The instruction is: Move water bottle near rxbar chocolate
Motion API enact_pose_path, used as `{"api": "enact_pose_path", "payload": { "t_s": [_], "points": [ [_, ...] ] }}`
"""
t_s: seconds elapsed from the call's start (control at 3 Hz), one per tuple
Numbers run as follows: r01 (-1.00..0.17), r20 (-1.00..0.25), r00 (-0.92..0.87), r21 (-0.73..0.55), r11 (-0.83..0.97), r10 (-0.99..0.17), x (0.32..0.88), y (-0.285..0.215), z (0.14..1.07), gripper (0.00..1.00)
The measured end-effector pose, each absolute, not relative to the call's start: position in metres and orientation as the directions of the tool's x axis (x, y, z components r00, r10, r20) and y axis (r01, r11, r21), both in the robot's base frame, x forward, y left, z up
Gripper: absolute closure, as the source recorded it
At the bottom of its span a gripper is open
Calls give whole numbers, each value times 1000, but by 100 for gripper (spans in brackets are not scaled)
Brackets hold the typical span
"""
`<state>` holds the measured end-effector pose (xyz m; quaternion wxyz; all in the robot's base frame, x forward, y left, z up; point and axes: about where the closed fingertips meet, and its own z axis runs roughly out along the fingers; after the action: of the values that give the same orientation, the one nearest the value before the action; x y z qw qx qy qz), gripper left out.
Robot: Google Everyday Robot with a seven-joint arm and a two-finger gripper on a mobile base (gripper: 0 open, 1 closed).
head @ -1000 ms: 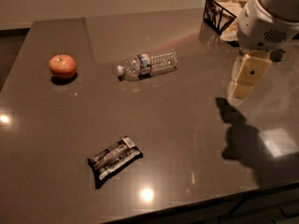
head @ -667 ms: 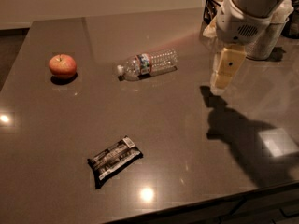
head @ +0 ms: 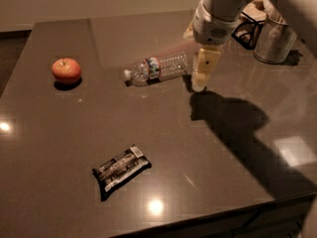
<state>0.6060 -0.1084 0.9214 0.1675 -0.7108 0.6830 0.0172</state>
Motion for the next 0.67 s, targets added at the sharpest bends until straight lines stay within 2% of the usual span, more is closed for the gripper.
{"api": "enact_pose_path", "payload": {
  "t_s": [0.67],
  "points": [
    [-981,-307,147,-164,-99,-940,651,-56,882,0]
  ]
}}
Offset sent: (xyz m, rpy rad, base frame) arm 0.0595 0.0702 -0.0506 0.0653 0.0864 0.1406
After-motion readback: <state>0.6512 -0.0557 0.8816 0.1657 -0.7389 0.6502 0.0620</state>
